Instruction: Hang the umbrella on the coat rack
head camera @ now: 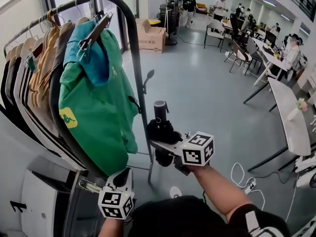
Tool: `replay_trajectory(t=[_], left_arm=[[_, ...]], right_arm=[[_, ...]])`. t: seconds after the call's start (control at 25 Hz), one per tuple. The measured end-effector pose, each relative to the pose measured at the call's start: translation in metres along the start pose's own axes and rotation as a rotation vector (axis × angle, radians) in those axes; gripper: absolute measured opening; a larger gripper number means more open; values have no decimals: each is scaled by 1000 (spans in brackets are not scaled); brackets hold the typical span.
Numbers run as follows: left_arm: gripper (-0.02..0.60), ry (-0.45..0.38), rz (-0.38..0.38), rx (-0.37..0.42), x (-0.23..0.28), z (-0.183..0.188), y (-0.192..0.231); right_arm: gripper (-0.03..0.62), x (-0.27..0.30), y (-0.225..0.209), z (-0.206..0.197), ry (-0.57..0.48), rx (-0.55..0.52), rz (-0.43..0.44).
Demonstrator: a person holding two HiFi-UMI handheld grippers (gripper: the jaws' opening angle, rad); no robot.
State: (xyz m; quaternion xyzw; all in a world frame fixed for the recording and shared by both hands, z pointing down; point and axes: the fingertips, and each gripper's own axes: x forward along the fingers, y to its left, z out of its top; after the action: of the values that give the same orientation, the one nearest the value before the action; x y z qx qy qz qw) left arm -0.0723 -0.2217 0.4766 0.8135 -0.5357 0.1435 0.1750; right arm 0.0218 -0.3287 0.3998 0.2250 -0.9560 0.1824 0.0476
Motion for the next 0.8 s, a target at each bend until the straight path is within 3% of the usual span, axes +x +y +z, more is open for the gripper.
replay_trajectory(t=[0.32,0.8], left_arm=[[15,4,17,-7,0,-6,-8],[15,10,36,-12,-4,-9,-5]], right_arm=[[218,16,-14,72,-55,-58,18],[218,41,-8,118,-81,-88,51]])
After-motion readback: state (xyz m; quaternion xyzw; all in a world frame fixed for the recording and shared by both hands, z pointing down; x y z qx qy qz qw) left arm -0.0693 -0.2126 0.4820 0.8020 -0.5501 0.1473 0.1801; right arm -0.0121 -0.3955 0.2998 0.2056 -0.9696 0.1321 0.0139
